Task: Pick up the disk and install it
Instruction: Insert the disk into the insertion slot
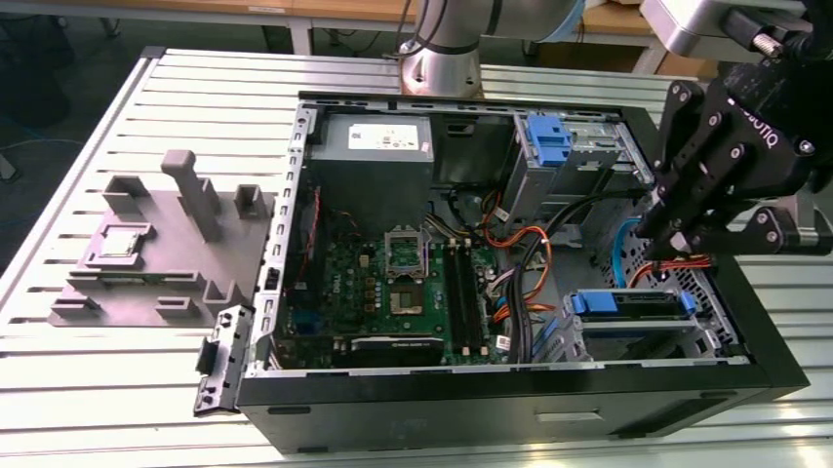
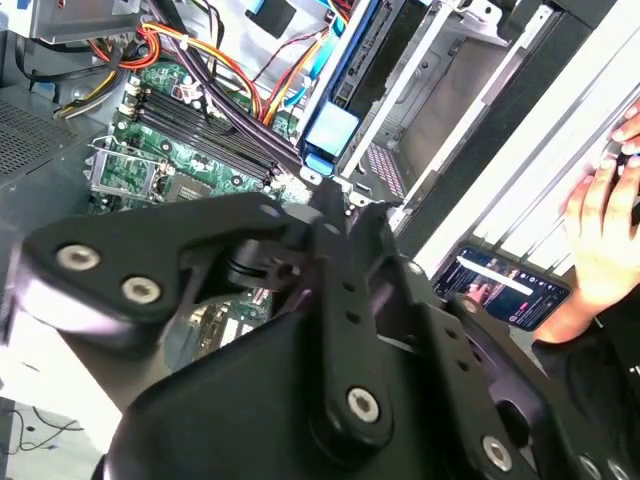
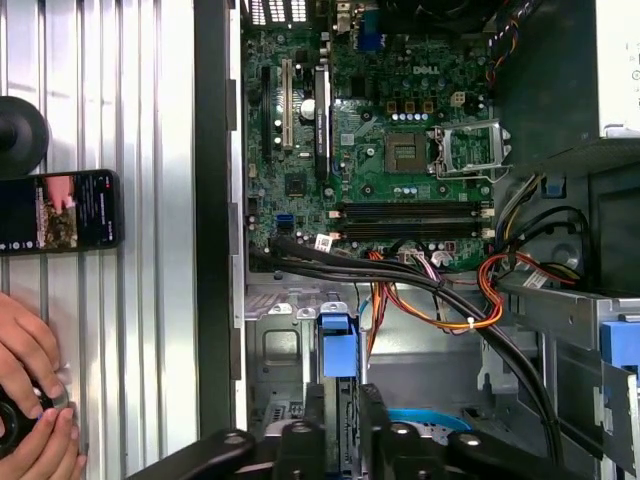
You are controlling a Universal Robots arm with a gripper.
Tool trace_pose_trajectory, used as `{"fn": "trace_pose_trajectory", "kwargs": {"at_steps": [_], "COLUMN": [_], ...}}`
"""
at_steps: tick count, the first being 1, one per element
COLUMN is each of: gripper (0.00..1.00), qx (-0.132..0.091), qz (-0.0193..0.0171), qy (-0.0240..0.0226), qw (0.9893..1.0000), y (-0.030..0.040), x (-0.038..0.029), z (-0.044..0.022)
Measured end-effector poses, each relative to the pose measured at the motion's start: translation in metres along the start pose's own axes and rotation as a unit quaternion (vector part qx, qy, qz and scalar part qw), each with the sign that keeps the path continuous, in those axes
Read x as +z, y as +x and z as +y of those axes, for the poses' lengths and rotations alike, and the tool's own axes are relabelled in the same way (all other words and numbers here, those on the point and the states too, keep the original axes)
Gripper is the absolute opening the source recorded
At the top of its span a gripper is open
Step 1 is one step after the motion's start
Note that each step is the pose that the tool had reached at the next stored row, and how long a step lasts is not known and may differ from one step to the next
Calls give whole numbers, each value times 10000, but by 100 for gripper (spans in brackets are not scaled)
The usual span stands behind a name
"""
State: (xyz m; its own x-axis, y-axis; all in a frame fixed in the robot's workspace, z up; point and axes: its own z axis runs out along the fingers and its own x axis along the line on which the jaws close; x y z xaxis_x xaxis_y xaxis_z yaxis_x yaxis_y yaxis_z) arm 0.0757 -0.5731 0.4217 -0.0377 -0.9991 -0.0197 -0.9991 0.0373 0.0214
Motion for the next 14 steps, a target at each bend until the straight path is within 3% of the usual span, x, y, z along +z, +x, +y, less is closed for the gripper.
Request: {"fn": "trace_pose_trajectory", "kwargs": {"at_steps": [2, 5, 12, 14], "gripper": [19, 10, 10, 10], "qx": [0, 0, 0, 0], "qz": [0, -1, 1, 1], "qy": [0, 1, 1, 2], "qw": [10000, 10000, 10000, 10000], "y": [0, 0, -5, -74], "x": [0, 19, 145, 182], "z": [0, 0, -3, 0]}}
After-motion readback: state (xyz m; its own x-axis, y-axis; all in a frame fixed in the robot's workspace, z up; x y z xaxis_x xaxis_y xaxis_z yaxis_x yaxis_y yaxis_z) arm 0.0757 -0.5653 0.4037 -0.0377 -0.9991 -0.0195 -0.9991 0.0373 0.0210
